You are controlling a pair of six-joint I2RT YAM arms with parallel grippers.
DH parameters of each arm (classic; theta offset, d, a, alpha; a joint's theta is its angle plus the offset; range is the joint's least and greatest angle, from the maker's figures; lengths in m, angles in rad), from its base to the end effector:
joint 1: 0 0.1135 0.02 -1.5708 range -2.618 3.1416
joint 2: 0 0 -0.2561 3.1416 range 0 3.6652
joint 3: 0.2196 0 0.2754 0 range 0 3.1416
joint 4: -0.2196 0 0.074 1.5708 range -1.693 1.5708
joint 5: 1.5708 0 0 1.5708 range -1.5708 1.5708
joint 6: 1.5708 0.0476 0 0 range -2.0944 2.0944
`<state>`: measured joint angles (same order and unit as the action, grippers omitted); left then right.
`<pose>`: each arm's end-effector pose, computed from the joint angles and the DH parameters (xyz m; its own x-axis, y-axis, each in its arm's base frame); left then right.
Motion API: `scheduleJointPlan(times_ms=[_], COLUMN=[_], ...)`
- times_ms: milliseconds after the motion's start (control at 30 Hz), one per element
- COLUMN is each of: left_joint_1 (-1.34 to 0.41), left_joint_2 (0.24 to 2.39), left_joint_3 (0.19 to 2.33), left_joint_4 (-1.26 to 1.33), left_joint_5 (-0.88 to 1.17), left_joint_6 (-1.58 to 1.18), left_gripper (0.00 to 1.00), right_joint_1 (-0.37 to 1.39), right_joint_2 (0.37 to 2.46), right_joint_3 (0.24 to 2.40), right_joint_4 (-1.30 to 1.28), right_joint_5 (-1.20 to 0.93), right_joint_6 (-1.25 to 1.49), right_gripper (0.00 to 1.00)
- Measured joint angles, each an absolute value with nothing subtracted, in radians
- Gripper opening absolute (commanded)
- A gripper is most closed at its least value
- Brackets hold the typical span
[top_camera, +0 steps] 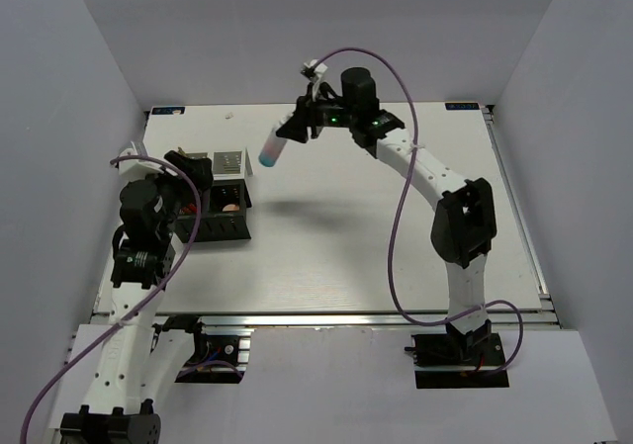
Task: Organize the makeup
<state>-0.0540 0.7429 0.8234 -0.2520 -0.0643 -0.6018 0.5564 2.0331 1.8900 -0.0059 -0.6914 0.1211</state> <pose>0.2140 -0.0085 0.3474 -0.1352 -0.5585 -0.8184 -0.1042 0.8295 -0.5488 0.4241 0.2995 0.3473 -0.2390 -0.0390 -0.9702 -0.9202 0.3283 0.2134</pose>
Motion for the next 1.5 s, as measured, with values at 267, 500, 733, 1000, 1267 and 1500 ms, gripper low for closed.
scheduleJointPlan(times_ms=[267, 500, 733, 1000, 1267, 1500], left_joint_1=[-0.054, -0.054, -0.054, -0.054, -0.054, -0.054], left_joint_2=[0.648, 0.605, 0.57, 0.57, 0.582, 0.583], left_joint_3=[0.833, 0.834, 0.834, 0.834, 0.834, 0.834], left_joint_4=[-0.329, -0.401, -0.432, -0.441, -0.438, -0.395], left_joint_5=[-0.097, -0.12, -0.131, -0.138, -0.137, -0.086], left_joint_6=[-0.594, -0.591, -0.594, -0.596, -0.604, -0.618], left_gripper=[0.96, 0.97, 0.96, 0.97, 0.97, 0.98], right_joint_1=[0.691, 0.755, 0.781, 0.789, 0.8, 0.784], right_joint_2=[2.136, 2.24, 2.299, 2.304, 2.304, 2.202], right_joint_3=[2.037, 2.072, 2.072, 2.072, 2.07, 1.985], right_joint_4=[0.124, 0.188, 0.192, 0.19, 0.198, 0.167], right_joint_5=[-0.616, -0.485, -0.413, -0.388, -0.397, -0.412], right_joint_6=[0.189, 0.197, 0.16, 0.097, 0.056, 0.057], right_gripper=[0.0, 0.0, 0.17, 0.65, 0.84, 0.89])
